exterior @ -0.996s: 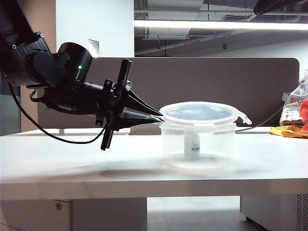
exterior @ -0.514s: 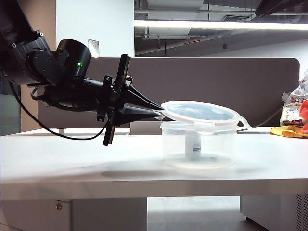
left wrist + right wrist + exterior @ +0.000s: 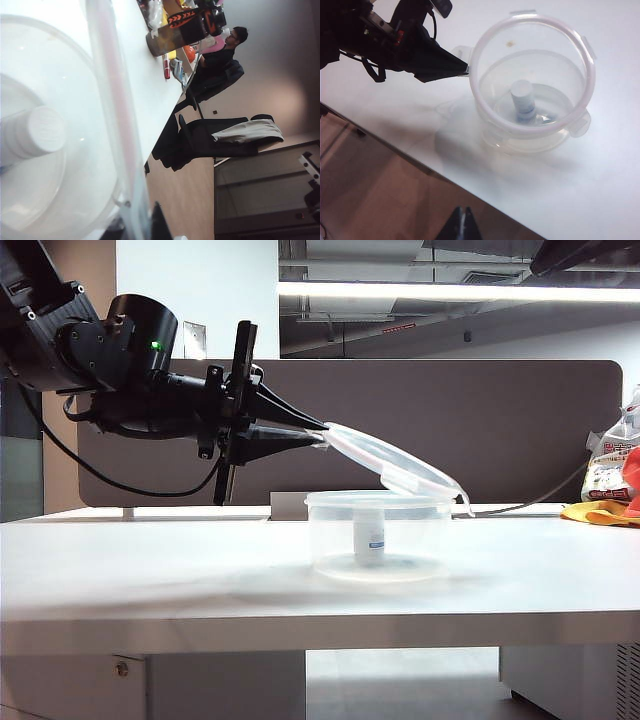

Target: Remove the lid of the round box, pick up the small white medicine bottle inside, and place it on the table.

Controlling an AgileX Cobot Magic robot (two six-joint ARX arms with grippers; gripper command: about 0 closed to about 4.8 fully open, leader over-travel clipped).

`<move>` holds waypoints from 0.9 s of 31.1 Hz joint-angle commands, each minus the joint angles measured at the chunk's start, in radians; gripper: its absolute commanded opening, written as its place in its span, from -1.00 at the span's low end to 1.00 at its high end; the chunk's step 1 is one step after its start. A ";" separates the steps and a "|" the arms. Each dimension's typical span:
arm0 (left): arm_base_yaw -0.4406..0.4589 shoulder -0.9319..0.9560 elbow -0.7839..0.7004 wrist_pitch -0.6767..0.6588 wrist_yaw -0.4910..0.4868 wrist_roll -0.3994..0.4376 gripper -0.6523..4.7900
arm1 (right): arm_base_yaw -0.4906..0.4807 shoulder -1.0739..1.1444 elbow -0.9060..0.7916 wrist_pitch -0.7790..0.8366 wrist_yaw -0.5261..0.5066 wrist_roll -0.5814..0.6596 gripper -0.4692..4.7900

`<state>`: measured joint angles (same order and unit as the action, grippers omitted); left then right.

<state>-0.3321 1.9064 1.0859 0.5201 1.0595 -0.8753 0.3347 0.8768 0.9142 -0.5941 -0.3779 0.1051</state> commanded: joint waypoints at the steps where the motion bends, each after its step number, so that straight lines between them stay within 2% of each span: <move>1: -0.001 -0.008 0.011 0.021 0.022 -0.012 -0.77 | 0.001 -0.002 0.004 0.007 -0.001 -0.009 -0.85; 8: -0.018 -0.008 0.019 0.031 0.041 -0.016 -0.77 | 0.001 -0.002 0.004 0.006 -0.001 -0.012 -0.85; 11: -0.033 -0.008 0.027 0.071 0.038 -0.046 -0.77 | 0.001 -0.002 0.004 0.006 -0.002 -0.022 -0.85; 19: -0.037 -0.008 0.120 0.072 0.033 -0.068 -0.77 | 0.000 0.000 0.004 -0.009 -0.002 -0.029 -0.85; 24: -0.005 -0.007 0.172 0.037 0.016 -0.060 -0.77 | 0.001 0.000 0.004 -0.017 -0.002 -0.028 -0.85; 28: 0.055 -0.007 0.185 0.027 -0.002 -0.056 -0.77 | 0.000 0.000 0.004 -0.039 -0.002 -0.029 -0.85</move>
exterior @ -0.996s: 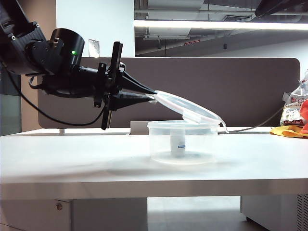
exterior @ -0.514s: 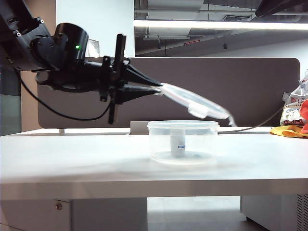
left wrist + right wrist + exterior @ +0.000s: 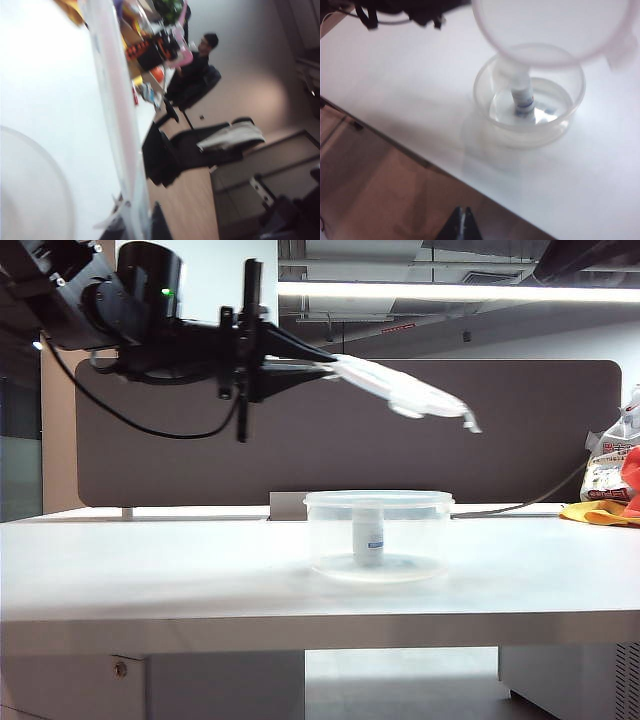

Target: Remove the lid of the round box, pick up the small white medicine bottle inside, and place it on the table.

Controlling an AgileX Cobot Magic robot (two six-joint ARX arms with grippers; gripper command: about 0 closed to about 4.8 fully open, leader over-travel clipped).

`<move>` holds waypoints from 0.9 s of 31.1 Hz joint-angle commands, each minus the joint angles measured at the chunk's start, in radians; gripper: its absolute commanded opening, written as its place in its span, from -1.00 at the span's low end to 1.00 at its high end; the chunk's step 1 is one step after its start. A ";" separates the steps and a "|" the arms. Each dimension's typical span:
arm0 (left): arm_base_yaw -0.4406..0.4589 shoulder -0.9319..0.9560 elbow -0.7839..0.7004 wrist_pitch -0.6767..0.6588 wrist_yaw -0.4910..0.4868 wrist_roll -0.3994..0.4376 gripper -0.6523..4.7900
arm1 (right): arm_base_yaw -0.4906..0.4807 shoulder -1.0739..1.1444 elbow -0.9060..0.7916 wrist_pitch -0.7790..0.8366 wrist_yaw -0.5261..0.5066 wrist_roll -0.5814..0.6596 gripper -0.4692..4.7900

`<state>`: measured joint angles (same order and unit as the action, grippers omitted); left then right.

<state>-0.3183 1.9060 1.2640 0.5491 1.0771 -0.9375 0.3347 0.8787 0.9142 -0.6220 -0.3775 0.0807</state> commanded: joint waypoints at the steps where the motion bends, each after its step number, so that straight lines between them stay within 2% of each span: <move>1: 0.060 -0.006 0.007 -0.002 -0.022 0.006 -0.77 | 0.000 -0.002 0.004 -0.015 -0.002 -0.004 -0.85; 10: 0.214 -0.006 0.006 -0.041 -0.021 0.020 -0.77 | 0.001 -0.001 0.004 -0.032 -0.002 -0.003 -0.85; 18: 0.286 -0.006 0.006 -0.178 -0.020 0.135 -0.77 | 0.001 0.002 0.004 -0.028 0.001 -0.003 -0.85; 22: 0.287 -0.006 0.006 -0.248 -0.032 0.203 -0.77 | 0.001 0.002 0.004 -0.026 0.001 -0.003 -0.85; 28: 0.283 -0.006 0.006 -0.364 -0.100 0.316 -0.77 | 0.008 0.002 0.004 -0.025 0.001 -0.003 -0.85</move>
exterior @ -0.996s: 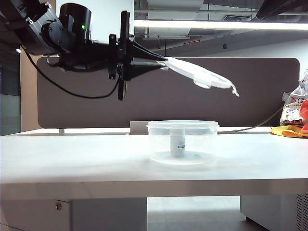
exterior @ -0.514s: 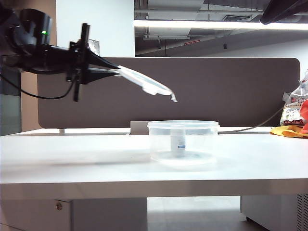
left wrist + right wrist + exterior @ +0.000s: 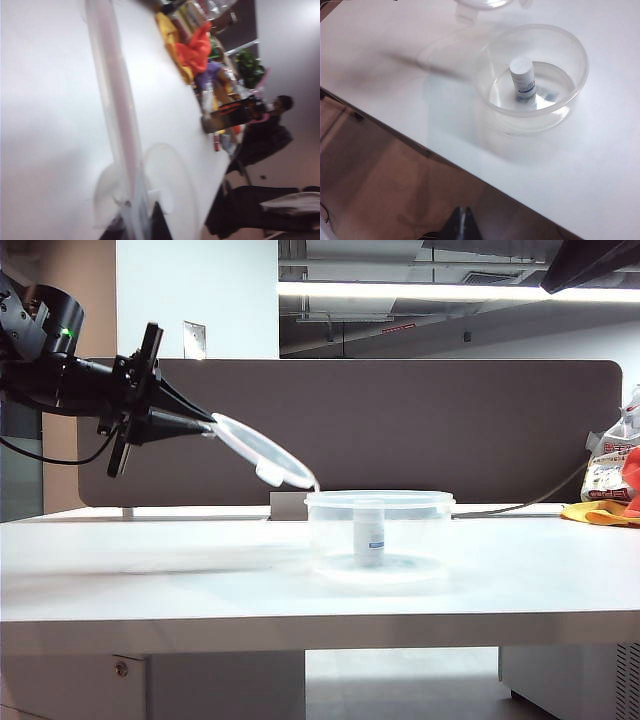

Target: Remove the lid of the round box, pick up the small white medicine bottle inside, and place it on the table.

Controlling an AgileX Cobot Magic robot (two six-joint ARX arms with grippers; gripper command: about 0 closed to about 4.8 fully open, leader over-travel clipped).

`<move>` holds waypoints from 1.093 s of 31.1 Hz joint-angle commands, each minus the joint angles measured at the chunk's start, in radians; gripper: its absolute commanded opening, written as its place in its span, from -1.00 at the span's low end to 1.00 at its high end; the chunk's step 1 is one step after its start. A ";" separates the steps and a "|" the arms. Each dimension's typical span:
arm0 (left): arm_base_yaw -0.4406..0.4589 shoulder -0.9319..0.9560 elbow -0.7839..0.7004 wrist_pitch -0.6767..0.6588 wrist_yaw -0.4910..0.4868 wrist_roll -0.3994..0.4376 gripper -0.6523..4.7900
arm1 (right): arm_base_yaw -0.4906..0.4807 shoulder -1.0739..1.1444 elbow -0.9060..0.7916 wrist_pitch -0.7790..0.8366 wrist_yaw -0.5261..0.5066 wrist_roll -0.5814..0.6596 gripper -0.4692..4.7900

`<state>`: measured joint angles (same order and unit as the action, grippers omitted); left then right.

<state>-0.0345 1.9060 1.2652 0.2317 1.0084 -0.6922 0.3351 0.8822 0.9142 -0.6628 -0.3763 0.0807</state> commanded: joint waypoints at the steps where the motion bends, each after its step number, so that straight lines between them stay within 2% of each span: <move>1: 0.000 -0.006 0.005 -0.066 -0.042 0.087 -0.77 | 0.013 -0.002 0.005 0.016 0.000 -0.003 -0.85; 8: 0.000 -0.006 0.005 -0.183 -0.112 0.187 -0.77 | 0.040 -0.001 0.005 0.037 0.004 -0.003 -0.85; 12: 0.000 -0.006 0.005 -0.186 -0.112 0.187 -0.76 | 0.041 -0.001 0.005 0.045 0.004 -0.003 -0.85; 16: 0.002 -0.006 0.005 -0.192 -0.115 0.187 -0.53 | 0.041 -0.001 0.005 0.047 0.004 -0.003 -0.85; 22: 0.002 -0.006 0.005 -0.194 -0.114 0.187 -0.48 | 0.041 -0.002 0.005 0.046 0.004 -0.003 -0.85; 26: 0.003 -0.006 0.005 -0.219 -0.126 0.188 -0.07 | 0.041 -0.002 0.005 0.046 0.003 -0.003 -0.85; 30: 0.004 -0.006 0.005 -0.260 -0.134 0.199 0.04 | 0.041 -0.002 0.005 0.046 0.003 -0.003 -0.85; 34: -0.013 -0.007 0.005 -0.299 -0.123 0.214 0.03 | 0.041 -0.001 0.005 0.047 0.006 -0.003 -0.85</move>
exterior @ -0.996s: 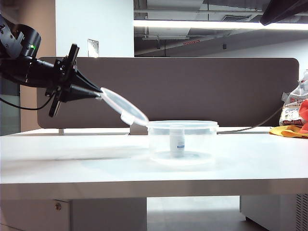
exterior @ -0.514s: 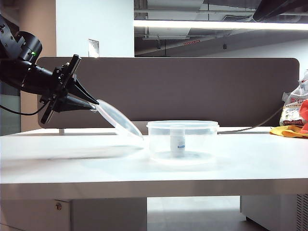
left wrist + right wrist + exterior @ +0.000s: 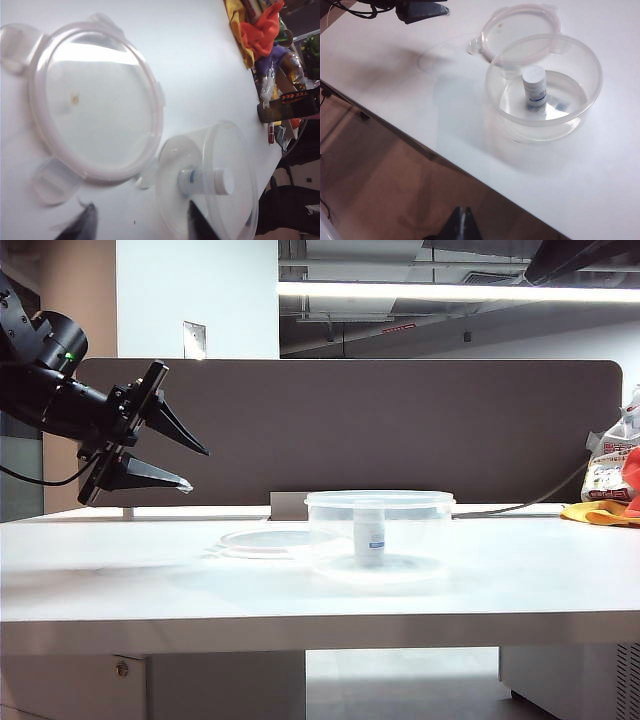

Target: Remove the lid of the round box, pick up the small white medicine bottle inside, and place it on the table.

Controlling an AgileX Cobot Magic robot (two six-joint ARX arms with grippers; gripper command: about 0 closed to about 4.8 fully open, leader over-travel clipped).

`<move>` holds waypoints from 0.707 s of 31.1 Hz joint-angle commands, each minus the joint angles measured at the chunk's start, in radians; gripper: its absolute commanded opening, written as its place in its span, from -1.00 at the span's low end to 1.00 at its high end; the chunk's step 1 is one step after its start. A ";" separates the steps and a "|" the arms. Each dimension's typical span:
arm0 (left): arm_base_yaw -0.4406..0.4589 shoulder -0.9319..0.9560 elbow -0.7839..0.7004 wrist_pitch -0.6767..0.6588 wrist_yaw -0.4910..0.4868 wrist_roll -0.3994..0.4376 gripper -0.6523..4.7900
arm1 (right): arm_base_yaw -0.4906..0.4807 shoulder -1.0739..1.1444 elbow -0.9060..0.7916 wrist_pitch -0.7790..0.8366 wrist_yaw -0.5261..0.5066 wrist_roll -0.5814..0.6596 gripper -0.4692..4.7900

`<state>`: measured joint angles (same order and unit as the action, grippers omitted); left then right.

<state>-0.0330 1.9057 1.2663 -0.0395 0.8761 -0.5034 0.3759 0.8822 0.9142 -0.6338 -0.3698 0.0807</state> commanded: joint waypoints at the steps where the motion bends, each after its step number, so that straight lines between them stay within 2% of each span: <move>1: -0.027 -0.007 0.004 -0.039 0.010 0.039 0.03 | 0.000 -0.001 0.005 0.018 0.006 -0.004 -0.85; 10: -0.180 -0.007 0.051 -0.172 -0.029 0.158 -0.03 | 0.009 0.003 0.005 0.018 0.039 -0.039 -0.85; 12: -0.220 -0.007 0.087 -0.229 -0.055 0.210 -0.12 | 0.010 0.006 0.005 0.013 0.035 -0.039 -0.85; 18: -0.308 -0.007 0.218 -0.427 -0.191 0.355 -0.20 | 0.011 0.010 0.005 0.002 0.034 -0.040 -0.85; 22: -0.348 -0.007 0.279 -0.507 -0.264 0.410 -0.22 | 0.011 0.010 0.016 -0.006 0.035 -0.058 -0.85</move>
<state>-0.3725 1.9049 1.5284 -0.5129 0.6376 -0.1265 0.3847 0.8928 0.9165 -0.6449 -0.3336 0.0376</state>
